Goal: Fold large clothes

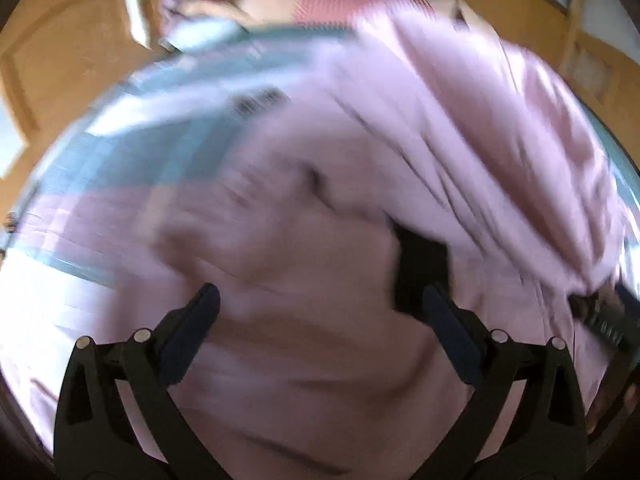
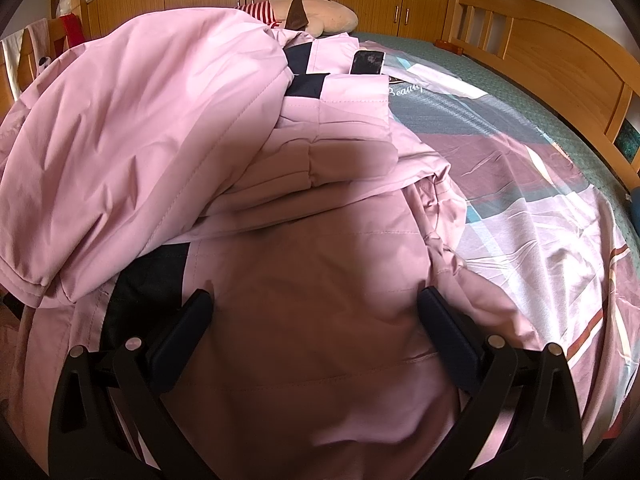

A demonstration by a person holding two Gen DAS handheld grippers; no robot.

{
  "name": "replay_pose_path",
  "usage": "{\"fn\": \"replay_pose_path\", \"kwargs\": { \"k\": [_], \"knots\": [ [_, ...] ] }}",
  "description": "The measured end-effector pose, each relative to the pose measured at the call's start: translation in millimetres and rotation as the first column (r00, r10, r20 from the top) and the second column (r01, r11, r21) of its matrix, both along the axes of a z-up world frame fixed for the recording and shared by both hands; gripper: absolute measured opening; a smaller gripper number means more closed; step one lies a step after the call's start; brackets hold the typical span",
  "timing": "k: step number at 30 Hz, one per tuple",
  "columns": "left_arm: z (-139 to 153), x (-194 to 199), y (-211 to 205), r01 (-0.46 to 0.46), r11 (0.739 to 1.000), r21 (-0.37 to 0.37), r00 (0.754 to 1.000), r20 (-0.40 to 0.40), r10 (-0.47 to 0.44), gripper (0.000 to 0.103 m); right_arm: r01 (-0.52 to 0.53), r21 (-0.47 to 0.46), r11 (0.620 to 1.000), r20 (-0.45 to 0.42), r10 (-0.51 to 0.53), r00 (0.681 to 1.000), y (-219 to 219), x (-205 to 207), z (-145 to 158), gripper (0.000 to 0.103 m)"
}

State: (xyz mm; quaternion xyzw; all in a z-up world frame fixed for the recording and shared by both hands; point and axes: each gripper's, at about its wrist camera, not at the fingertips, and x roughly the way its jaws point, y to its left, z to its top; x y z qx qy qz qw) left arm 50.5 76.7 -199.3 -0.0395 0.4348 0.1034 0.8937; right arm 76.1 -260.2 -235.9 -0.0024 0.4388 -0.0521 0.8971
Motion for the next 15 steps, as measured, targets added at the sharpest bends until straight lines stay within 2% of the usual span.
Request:
{"fn": "replay_pose_path", "kwargs": {
  "k": [2, 3, 5, 6, 8, 9, 10, 12, 15],
  "knots": [
    [23, -5, 26, -0.031, 0.999, 0.044, 0.999, 0.016, 0.03, 0.101, 0.001, 0.002, 1.0, 0.0, -0.001, 1.0, 0, 0, 0, 0.102],
    [27, -6, 37, -0.031, 0.998, 0.046, 1.0, -0.004, 0.031, 0.101, 0.001, 0.002, 1.0, -0.002, -0.001, 1.0, 0, 1, 0, 0.102],
    [31, -7, 69, 0.008, 1.0, 0.001, 0.996, -0.089, -0.008, 0.101, 0.0, 0.002, 1.0, -0.021, 0.0, 1.0, 1, 4, 1, 0.102],
    [30, -9, 83, 0.027, 0.999, -0.041, 0.993, -0.117, -0.032, 0.101, -0.009, 0.003, 1.0, -0.037, 0.01, 0.999, 0, 2, 3, 0.102],
    [31, -20, 124, 0.014, 0.981, -0.194, 0.993, -0.108, -0.035, 0.101, -0.057, 0.046, 0.997, -0.046, 0.059, 0.997, -3, -9, 17, 0.102],
    [31, -31, 148, -0.015, 0.956, -0.294, 0.997, -0.077, -0.008, 0.101, -0.091, 0.097, 0.991, -0.014, 0.093, 0.996, -8, -24, 30, 0.102],
    [30, -36, 160, -0.028, 0.94, -0.341, 0.998, -0.068, 0.005, 0.101, -0.106, 0.118, 0.987, -0.009, 0.108, 0.994, -13, -34, 39, 0.102],
    [21, -51, 176, -0.053, 0.917, -0.396, 0.996, -0.084, 0.021, 0.101, -0.12, 0.12, 0.985, -0.052, 0.127, 0.991, -26, -52, 51, 0.102],
    [-9, -68, 178, -0.093, 0.885, -0.456, 0.981, -0.192, 0.004, 0.101, -0.108, 0.053, 0.993, -0.121, 0.114, 0.986, -52, -77, 60, 0.102]
  ]
}}
